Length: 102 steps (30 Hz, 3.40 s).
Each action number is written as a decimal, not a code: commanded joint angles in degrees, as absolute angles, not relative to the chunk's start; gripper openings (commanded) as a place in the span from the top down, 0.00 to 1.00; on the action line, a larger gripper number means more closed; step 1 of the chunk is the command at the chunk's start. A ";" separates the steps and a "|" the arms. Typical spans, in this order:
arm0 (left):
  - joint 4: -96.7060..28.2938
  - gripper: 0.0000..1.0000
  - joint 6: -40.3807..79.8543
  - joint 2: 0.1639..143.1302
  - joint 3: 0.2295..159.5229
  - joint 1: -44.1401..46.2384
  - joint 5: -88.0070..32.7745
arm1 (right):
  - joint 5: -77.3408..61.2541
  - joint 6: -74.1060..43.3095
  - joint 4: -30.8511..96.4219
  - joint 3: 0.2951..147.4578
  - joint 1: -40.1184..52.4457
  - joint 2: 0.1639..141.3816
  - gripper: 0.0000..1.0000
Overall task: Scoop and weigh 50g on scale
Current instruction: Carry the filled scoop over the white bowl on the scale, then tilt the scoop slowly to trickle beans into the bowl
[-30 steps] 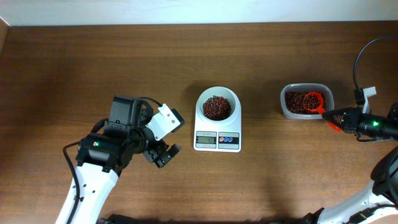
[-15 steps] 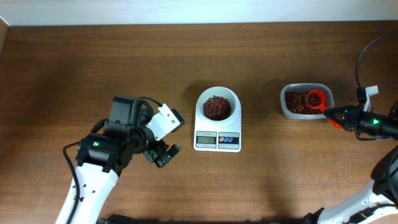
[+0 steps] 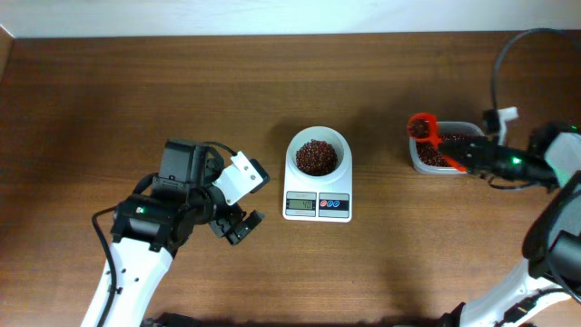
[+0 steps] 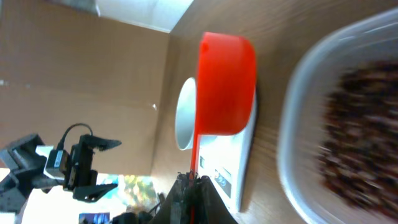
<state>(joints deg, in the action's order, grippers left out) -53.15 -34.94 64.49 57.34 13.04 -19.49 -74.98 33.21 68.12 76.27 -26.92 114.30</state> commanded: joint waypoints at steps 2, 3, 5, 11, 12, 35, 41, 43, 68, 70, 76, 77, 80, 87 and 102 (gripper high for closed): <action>-53.06 0.01 -35.62 64.05 58.17 12.84 -19.51 | -78.06 33.82 68.10 76.31 -18.26 114.59 0.96; -53.04 0.01 -35.62 64.05 58.17 12.84 -19.51 | -78.06 33.82 68.10 76.31 -14.96 114.59 0.96; -53.06 0.01 -35.62 64.05 58.17 12.84 -19.51 | -79.18 33.85 68.10 76.31 -10.87 114.59 0.96; -53.06 0.01 -35.62 64.05 58.17 12.84 -19.51 | -80.44 33.80 66.59 76.31 -2.79 114.59 0.96; -53.06 0.01 -35.62 64.05 58.17 12.84 -19.51 | -80.44 33.82 66.54 76.31 -2.20 114.59 0.96; -53.06 0.01 -35.62 64.05 58.17 12.84 -19.51 | -68.71 33.85 44.66 76.29 -1.02 114.59 0.96; -53.06 0.01 -35.62 64.05 58.17 12.84 -19.51 | -78.96 33.82 42.65 76.31 -1.02 114.56 0.96; -53.04 0.01 -35.62 64.05 58.17 12.84 -19.51 | -78.78 33.82 43.05 76.31 -1.02 114.48 0.96; -53.06 0.01 -35.62 64.05 58.17 12.84 -19.49 | -71.72 32.32 43.68 76.62 -0.27 114.21 0.96; -53.06 0.01 -35.62 64.05 58.17 12.84 -19.51 | -71.72 32.32 43.68 76.62 -0.27 114.21 0.96; -53.06 0.01 -35.62 64.05 58.17 12.84 -19.51 | -77.76 33.39 43.66 76.62 -0.38 114.21 0.96; -53.06 0.01 -35.62 64.05 58.17 12.84 -19.51 | -69.38 33.78 43.70 76.62 -0.34 114.21 0.96; -53.06 0.01 -35.62 64.05 58.17 12.84 -19.51 | -72.66 31.05 43.16 76.64 -0.34 114.21 0.96; -53.06 0.01 -35.62 64.05 58.17 12.84 -19.51 | -68.53 29.52 43.03 76.75 0.10 114.15 0.96; -53.06 0.01 -35.62 64.05 58.17 12.84 -19.51 | -68.31 31.90 44.21 76.73 -0.27 114.15 0.96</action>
